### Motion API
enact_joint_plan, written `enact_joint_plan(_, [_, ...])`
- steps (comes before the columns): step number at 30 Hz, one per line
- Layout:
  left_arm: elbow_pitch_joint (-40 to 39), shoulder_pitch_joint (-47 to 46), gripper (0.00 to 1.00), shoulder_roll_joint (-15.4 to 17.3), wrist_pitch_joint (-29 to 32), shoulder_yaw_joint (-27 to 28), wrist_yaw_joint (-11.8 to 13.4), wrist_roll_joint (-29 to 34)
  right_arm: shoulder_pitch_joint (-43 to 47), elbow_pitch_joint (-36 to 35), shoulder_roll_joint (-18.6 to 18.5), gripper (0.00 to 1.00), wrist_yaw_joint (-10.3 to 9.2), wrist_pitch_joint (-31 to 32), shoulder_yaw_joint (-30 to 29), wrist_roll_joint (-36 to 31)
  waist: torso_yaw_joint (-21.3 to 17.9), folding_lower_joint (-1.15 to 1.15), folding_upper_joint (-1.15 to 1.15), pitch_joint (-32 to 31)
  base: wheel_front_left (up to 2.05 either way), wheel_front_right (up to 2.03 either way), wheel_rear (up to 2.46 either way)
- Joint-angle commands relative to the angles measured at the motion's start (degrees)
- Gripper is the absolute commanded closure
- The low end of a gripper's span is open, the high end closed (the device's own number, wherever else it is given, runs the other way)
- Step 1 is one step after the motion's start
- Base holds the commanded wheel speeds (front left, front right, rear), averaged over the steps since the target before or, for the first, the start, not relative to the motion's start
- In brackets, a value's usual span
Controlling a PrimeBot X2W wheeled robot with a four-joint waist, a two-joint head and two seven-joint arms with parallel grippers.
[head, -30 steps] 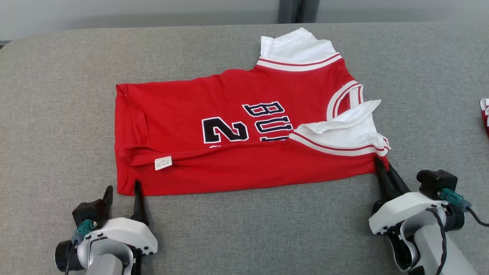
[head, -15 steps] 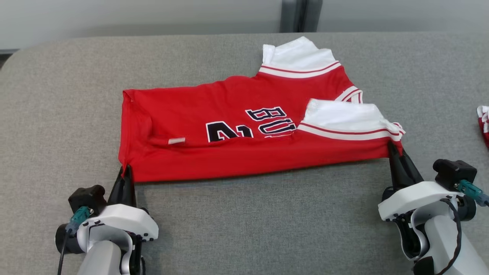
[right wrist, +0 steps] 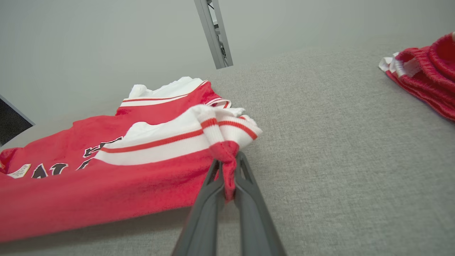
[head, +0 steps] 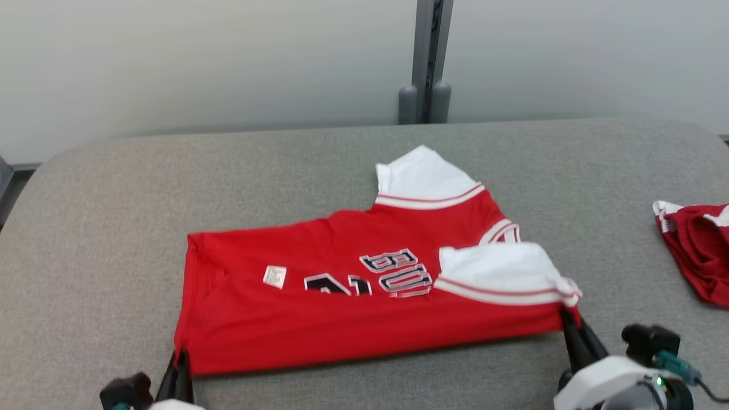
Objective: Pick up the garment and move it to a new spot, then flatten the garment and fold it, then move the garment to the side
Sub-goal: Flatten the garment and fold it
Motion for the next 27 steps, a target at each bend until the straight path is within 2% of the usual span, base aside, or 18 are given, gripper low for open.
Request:
enact_joint_plan(1, [0.26,2.11,1.00,0.55,-0.08,0.18,0.35,-0.30,2.41,0.33,-0.50,1.00,-0.04,-0.02,0.46,0.67,-1.06,0.00,0.00,-2.53,0.00,0.00,0.00])
enact_joint_plan(10, [1.65,7.69,1.00,0.55,-0.08,-1.49,0.72,-1.31,8.94,1.13,-0.63,1.00,-0.04,-0.02,2.08,1.64,-1.03,0.00,0.00,-3.10,0.00,0.00,0.00])
enact_joint_plan(12, [1.70,7.73,1.00,0.54,-0.08,-1.79,0.79,-1.25,9.06,1.59,-0.66,0.97,-0.04,-0.01,2.07,1.46,-0.90,0.00,0.00,-2.93,0.00,0.00,0.00])
enact_joint_plan(13, [1.75,7.57,0.76,0.52,-0.08,-2.02,0.87,-1.31,8.97,2.16,-0.67,0.51,-0.04,-0.01,1.99,1.36,-0.79,0.00,0.00,-2.79,0.00,0.00,0.00])
enact_joint_plan(14, [1.54,7.11,0.05,0.51,-0.08,-2.34,0.93,-1.05,8.41,2.10,-0.67,0.00,-0.04,-0.02,1.74,1.32,-0.67,0.00,0.00,-2.59,0.00,0.00,0.00])
enact_joint_plan(15, [1.26,6.51,0.00,0.51,-0.08,-2.54,1.07,-0.93,7.73,1.81,-0.97,0.00,-0.03,-0.02,1.65,0.71,-0.52,0.00,0.00,-2.37,0.00,0.00,0.00])
enact_joint_plan(21, [-0.61,2.42,0.00,0.47,-0.07,-3.06,1.63,1.08,3.82,-0.75,-1.40,0.00,-0.03,-0.01,-0.61,-1.60,0.04,0.00,0.00,-0.09,0.00,0.00,0.00])
enact_joint_plan(27, [5.93,-8.00,0.00,1.09,-0.07,-3.63,-0.26,2.64,-3.53,-0.21,-2.26,0.00,-0.03,0.00,-0.13,-3.77,0.61,0.00,0.00,2.59,0.00,0.00,0.00])
